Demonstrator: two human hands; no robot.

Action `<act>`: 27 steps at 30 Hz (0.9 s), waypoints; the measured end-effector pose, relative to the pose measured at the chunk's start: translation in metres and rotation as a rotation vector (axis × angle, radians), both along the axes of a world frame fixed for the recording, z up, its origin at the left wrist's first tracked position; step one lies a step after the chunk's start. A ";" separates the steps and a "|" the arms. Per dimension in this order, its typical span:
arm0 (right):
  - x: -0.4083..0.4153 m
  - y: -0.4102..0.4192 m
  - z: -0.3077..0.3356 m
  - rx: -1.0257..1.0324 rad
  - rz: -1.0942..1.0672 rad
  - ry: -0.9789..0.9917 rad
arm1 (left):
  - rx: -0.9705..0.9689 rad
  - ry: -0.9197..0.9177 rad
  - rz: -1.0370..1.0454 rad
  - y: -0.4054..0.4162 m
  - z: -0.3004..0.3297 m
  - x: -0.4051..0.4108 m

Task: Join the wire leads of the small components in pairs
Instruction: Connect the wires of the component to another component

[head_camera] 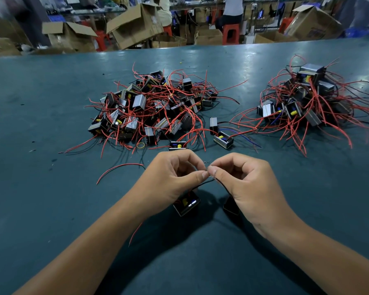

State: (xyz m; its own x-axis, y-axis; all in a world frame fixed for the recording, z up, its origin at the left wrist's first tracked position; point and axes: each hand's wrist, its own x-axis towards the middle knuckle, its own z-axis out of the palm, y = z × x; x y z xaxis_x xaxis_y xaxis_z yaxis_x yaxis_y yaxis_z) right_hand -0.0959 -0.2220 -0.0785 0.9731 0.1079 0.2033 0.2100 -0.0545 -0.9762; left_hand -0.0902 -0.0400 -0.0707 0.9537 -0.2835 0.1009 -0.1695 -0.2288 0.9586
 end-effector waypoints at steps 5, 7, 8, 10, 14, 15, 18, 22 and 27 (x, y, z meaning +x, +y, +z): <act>-0.001 0.002 0.000 -0.010 -0.003 0.003 | 0.017 0.012 0.003 0.000 0.000 -0.002; -0.001 0.002 0.001 -0.034 -0.001 -0.012 | 0.032 -0.005 0.000 0.002 0.004 -0.003; -0.001 0.002 0.001 -0.052 0.000 -0.021 | 0.073 -0.068 0.017 0.003 0.006 -0.003; -0.001 0.001 0.001 -0.094 0.010 -0.042 | 0.202 -0.259 0.073 0.004 0.011 -0.004; -0.003 0.001 0.000 -0.156 0.041 -0.094 | 0.355 -0.428 0.108 0.001 0.021 -0.007; -0.004 0.000 0.000 -0.169 0.044 -0.115 | 0.380 -0.422 0.109 0.000 0.021 -0.007; -0.005 0.001 0.001 -0.268 0.027 -0.230 | 0.325 -0.286 0.092 -0.001 0.022 -0.008; -0.007 0.001 0.005 -0.412 0.023 -0.394 | 0.021 0.178 0.157 -0.010 0.017 -0.008; -0.005 -0.002 0.004 -0.355 0.036 -0.349 | 0.235 -0.255 0.024 0.014 0.024 -0.004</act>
